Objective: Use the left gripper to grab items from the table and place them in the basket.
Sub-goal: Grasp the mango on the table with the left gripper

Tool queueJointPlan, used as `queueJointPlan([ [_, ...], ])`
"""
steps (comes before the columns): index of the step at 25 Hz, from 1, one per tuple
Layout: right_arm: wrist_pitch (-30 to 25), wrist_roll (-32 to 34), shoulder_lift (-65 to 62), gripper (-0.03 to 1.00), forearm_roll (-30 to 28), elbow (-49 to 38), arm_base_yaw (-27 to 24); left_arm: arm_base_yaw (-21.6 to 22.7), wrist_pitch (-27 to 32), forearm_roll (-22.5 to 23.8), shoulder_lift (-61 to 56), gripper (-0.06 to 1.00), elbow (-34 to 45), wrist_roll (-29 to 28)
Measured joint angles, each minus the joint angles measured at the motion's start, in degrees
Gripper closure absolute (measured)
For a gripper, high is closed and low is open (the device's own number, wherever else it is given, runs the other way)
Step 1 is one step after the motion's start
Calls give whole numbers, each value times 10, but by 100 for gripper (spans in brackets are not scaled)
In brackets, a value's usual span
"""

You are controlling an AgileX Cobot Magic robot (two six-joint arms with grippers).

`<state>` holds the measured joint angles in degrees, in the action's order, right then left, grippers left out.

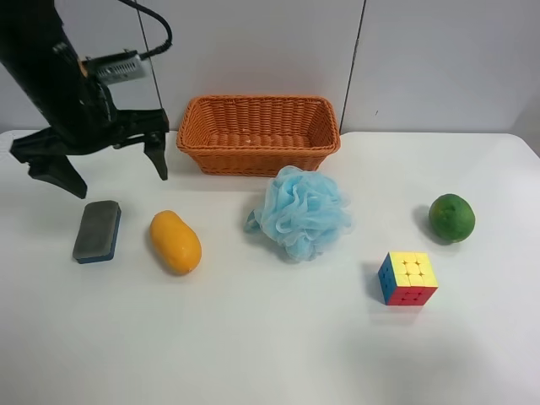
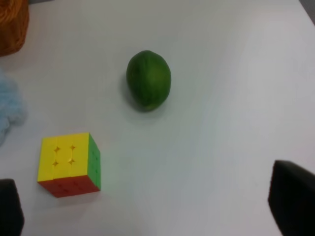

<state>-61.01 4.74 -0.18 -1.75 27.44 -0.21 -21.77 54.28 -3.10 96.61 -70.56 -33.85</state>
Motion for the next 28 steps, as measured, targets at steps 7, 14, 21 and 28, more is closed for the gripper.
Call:
queueJointPlan([
  [7, 0, 0, 0, -2, 0, 0, 0, -12, -45, -25, 78, -5, 0, -7],
  [14, 0, 0, 0, -2, 0, 0, 0, -12, -63, -26, 130, -5, 0, -10],
  [21, 0, 0, 0, -2, 0, 0, 0, -12, -84, -40, 169, -5, 0, -10],
  [28, 0, 0, 0, -2, 0, 0, 0, -12, -106, -48, 194, -5, -1, -10],
])
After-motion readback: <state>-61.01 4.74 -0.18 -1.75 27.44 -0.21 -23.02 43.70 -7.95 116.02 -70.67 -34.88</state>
